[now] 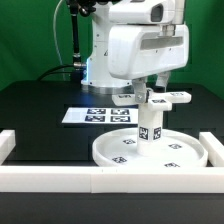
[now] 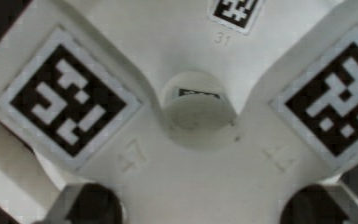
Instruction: Assemble round table
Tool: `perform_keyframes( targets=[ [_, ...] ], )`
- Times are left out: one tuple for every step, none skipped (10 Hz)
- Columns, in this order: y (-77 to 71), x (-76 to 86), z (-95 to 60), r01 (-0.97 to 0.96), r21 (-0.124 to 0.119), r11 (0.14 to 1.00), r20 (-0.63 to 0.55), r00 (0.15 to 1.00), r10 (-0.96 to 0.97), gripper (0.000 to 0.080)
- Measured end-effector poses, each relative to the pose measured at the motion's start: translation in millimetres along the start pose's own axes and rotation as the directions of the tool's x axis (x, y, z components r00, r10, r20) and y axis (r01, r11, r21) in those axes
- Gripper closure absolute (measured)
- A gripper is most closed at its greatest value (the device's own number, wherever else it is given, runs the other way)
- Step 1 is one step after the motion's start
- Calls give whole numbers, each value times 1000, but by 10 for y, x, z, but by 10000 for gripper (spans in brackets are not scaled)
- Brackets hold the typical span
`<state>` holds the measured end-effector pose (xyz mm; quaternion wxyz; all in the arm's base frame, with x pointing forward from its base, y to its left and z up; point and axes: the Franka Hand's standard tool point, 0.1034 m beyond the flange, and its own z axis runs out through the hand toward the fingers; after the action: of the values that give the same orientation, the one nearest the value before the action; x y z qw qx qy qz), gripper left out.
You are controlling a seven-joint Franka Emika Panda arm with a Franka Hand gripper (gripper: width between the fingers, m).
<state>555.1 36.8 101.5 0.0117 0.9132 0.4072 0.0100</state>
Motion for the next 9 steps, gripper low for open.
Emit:
perform_keyframes(
  targets=[
    [-1,1,1,-85,-4,996,-4,996,85,361],
    [-13,5,0,-210,-4,978,-7,978,210,361],
    [-20,11,0,-322,-2,947,-7,947,322,361],
    [-20,11,0,-454,4,891,-9,891,454,361],
    [-18,13,0,-536,5,844,-14,844,536,361],
    [-11,21,0,-657,12,753,-32,753,657,361],
    [-3,32,-1,-737,14,676,-60,674,736,361],
    [-3,31,-4,-783,20,621,-63,619,783,361],
    [1,33,-4,-818,24,575,-62,573,817,361]
  ],
)
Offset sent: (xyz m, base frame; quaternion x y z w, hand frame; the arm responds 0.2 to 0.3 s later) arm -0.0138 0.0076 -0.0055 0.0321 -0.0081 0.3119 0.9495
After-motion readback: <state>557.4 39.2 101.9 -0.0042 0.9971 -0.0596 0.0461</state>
